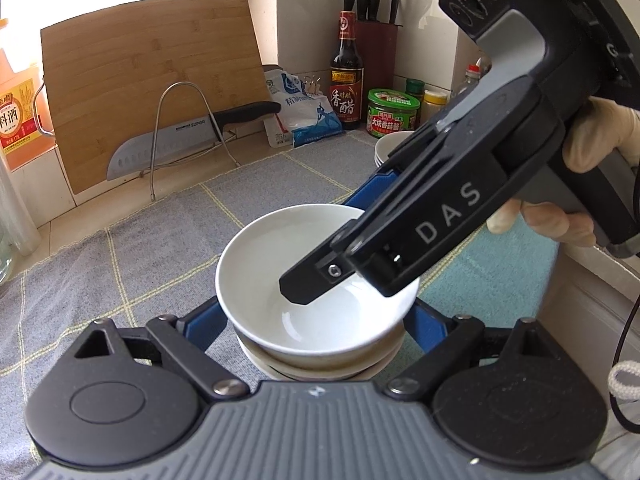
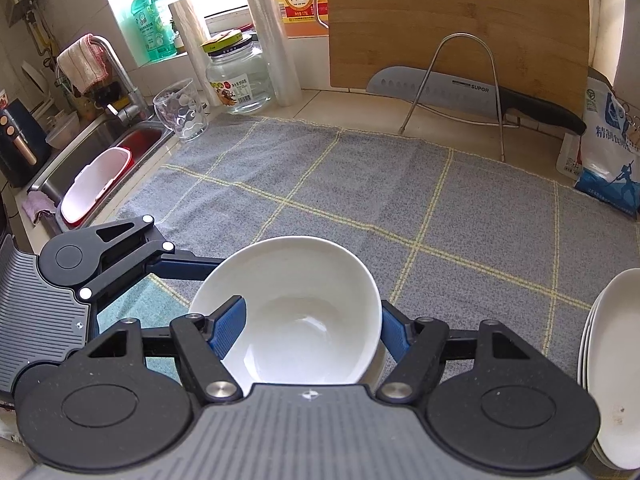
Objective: Organize plates and bowls
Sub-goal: 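Lower the bowl onto the bowl stack and open the right tool, then close the right tool on the stacked bowls' rim and lift them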
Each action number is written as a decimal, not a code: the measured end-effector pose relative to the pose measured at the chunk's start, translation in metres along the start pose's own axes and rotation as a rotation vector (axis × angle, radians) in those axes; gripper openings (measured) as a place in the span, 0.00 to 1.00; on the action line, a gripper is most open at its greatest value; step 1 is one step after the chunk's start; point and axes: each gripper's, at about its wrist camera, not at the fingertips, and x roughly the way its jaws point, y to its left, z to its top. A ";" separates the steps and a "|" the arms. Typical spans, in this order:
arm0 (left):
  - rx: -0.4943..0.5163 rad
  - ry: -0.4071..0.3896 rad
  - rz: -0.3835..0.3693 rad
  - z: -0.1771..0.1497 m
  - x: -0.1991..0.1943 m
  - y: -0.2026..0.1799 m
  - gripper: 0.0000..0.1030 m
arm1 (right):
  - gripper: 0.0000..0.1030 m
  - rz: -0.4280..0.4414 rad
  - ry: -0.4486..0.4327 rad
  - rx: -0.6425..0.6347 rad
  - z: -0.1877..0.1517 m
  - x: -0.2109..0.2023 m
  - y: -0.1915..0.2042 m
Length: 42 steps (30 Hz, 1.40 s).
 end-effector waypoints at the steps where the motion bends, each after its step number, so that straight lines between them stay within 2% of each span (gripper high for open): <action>1: -0.003 0.001 -0.003 0.000 0.000 0.000 0.92 | 0.74 0.000 -0.001 0.001 0.000 0.000 0.000; 5: -0.013 0.005 -0.019 -0.001 0.002 0.003 0.93 | 0.75 0.002 -0.006 0.005 0.000 0.000 -0.001; 7: -0.005 0.002 -0.020 -0.001 0.002 0.003 0.93 | 0.85 -0.011 -0.017 0.000 -0.001 -0.001 0.000; 10: 0.009 -0.004 -0.022 -0.001 0.000 0.003 0.94 | 0.92 -0.007 -0.040 -0.004 0.000 -0.005 0.000; 20: 0.021 -0.037 -0.031 -0.007 -0.014 0.012 0.95 | 1.00 -0.042 -0.100 -0.053 -0.002 -0.016 0.010; 27: 0.025 -0.064 -0.030 -0.007 -0.031 0.029 0.97 | 1.00 -0.066 -0.131 -0.100 -0.004 -0.028 0.023; 32: 0.010 -0.033 -0.016 -0.009 -0.039 0.038 0.97 | 1.00 -0.112 -0.186 -0.137 -0.008 -0.040 0.031; 37: 0.016 -0.065 -0.007 -0.011 -0.051 0.049 0.97 | 1.00 -0.179 -0.221 -0.201 -0.025 -0.051 0.041; 39: 0.033 -0.063 -0.006 -0.011 -0.051 0.054 0.99 | 1.00 -0.205 -0.220 -0.227 -0.035 -0.052 0.045; 42: 0.067 -0.018 -0.033 -0.013 -0.045 0.059 0.99 | 1.00 -0.234 -0.187 -0.226 -0.051 -0.050 0.048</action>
